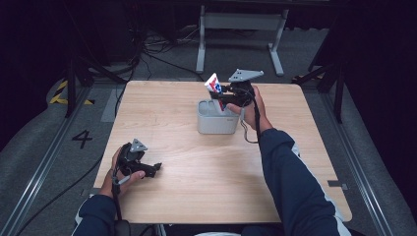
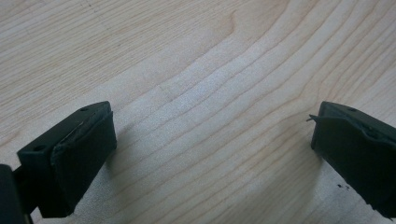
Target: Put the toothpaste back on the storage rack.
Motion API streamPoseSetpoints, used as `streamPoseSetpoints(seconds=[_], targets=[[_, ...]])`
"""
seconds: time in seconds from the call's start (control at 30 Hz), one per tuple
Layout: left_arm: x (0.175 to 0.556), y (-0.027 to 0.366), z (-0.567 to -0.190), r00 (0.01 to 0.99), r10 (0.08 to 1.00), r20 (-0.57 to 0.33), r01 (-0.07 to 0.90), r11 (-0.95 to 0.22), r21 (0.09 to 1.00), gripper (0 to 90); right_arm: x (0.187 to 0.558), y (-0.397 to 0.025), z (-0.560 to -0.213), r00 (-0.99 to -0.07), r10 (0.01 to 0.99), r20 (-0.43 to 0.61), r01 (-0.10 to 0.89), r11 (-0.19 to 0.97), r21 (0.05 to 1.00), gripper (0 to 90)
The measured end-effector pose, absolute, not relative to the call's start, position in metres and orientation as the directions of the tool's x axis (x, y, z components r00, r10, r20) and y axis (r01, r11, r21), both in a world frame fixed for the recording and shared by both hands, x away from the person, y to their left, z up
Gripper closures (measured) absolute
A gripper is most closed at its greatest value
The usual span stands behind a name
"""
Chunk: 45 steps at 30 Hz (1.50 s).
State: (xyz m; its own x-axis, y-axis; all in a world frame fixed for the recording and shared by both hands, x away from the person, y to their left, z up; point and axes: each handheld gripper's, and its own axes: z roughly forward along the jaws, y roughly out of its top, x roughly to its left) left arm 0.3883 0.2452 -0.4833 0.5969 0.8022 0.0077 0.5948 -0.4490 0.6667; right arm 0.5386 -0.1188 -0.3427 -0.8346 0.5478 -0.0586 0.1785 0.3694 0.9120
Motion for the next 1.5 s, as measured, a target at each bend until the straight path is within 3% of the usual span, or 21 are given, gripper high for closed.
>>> streamPoseSetpoints(seconds=[1.03,1.5], targets=[[0.388,0.245,-0.483,0.597,0.802,0.004,0.598,-0.448,0.664,0.4,0.532,-0.127,-0.377,-0.837,0.533,-0.126,0.203,0.515,0.833,62.1],[0.388,0.245,-0.483,0.597,0.802,0.009,0.597,-0.451,0.664,0.4,0.53,-0.13,-0.379,-0.84,0.529,-0.122,0.203,0.515,0.833,60.9]])
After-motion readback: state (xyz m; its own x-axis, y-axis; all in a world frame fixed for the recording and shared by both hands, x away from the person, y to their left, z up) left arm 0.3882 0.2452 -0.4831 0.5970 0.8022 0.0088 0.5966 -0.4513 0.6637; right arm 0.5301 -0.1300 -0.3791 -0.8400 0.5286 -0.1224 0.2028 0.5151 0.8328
